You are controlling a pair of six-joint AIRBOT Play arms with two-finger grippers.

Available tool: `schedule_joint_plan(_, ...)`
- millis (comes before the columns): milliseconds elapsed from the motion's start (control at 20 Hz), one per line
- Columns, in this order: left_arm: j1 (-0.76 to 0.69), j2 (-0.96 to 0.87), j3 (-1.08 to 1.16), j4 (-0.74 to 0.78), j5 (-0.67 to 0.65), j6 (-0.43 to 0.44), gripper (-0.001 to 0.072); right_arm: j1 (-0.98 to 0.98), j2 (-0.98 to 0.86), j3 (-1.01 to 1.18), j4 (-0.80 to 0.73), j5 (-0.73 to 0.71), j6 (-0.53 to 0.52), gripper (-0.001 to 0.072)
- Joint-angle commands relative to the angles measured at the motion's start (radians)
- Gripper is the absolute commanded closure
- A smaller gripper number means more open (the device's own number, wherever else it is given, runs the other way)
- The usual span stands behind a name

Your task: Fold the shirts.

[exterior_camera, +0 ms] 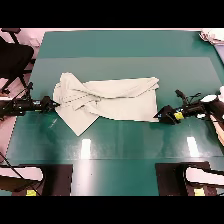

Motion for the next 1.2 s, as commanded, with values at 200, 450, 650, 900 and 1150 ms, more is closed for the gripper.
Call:
schedule_joint_plan(200, 0.001, 0.001, 0.002, -0.014, -0.04, 0.0, 0.0682, 0.116, -0.006, -0.011, 0.082, -0.166, -0.015, 0.0524)
schedule_joint_plan(450, 0.001, 0.076, 0.026, -0.033, -0.121, 0.019, 0.0685, 0.129, 0.068, -0.005, 0.149, -0.207, -0.025, 0.0688)
schedule_joint_plan(650, 0.001, 0.323, 0.064, -0.131, -0.178, 0.022, 0.0685, 0.129, 0.336, 0.017, 0.265, -0.336, -0.048, 0.0689)
schedule_joint_plan(900, 0.001, 0.71, 0.111, -0.221, -0.204, -0.057, 0.0684, 0.128, 0.665, 0.219, 0.26, -0.426, -0.022, 0.069)
schedule_joint_plan(1150, 0.001, 0.969, 0.311, -0.26, -0.091, -0.087, 0.0682, 0.129, 0.866, 0.423, 0.2, -0.53, -0.021, 0.069)
